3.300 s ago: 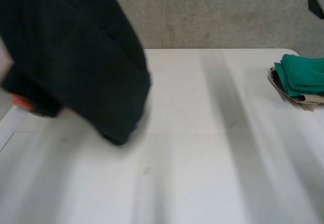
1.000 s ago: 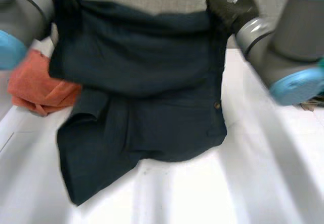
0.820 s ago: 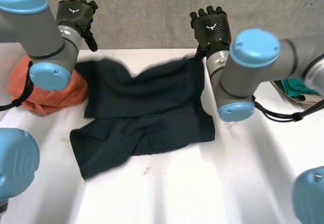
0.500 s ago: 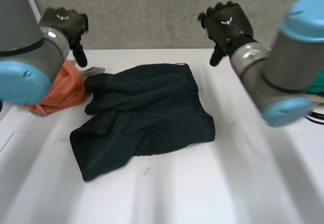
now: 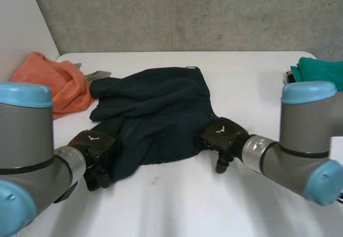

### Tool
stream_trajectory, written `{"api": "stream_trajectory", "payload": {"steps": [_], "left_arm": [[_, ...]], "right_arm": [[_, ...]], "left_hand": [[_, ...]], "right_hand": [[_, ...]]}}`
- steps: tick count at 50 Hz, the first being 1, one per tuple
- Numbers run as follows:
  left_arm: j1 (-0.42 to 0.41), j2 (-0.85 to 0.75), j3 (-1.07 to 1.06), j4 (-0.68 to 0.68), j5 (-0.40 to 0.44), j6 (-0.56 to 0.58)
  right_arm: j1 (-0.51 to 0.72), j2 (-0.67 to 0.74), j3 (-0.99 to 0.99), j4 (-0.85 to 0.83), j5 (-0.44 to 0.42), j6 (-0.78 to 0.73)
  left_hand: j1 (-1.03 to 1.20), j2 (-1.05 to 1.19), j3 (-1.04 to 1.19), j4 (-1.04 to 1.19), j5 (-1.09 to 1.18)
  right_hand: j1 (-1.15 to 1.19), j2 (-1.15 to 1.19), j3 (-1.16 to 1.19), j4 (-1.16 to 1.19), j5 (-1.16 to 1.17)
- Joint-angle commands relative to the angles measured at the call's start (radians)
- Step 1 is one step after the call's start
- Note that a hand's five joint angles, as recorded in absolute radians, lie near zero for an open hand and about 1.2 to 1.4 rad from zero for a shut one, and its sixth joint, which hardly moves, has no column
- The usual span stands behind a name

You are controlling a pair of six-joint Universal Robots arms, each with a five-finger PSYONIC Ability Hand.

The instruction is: Fold the laundry.

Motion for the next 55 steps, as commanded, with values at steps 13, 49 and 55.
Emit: {"api": "stream_trajectory", "payload": {"steps": [13,49,55], "left_arm": [[-0.001,-0.229,0.146,0.187,-0.16,0.111],[-0.022,0.455,0.452,-0.099,-0.017,0.197],[-0.074,0.262,0.584,-0.156,-0.054,0.189]], "right_arm": [[0.084,0.171,-0.062,-0.443,0.16,0.021],[-0.125,-0.406,-0.304,0.109,0.171,0.021],[-0.113,-0.306,-0.349,0.17,0.158,0.05]], "left_hand": [[0.056,0.055,0.055,0.065,0.069],[0.918,0.917,0.918,0.928,0.932],[0.918,0.917,0.918,0.928,0.932]], "right_hand": [[-0.015,0.003,0.002,0.006,0.026],[0.848,0.866,0.865,0.87,0.89],[0.848,0.866,0.865,0.87,0.89]]}}
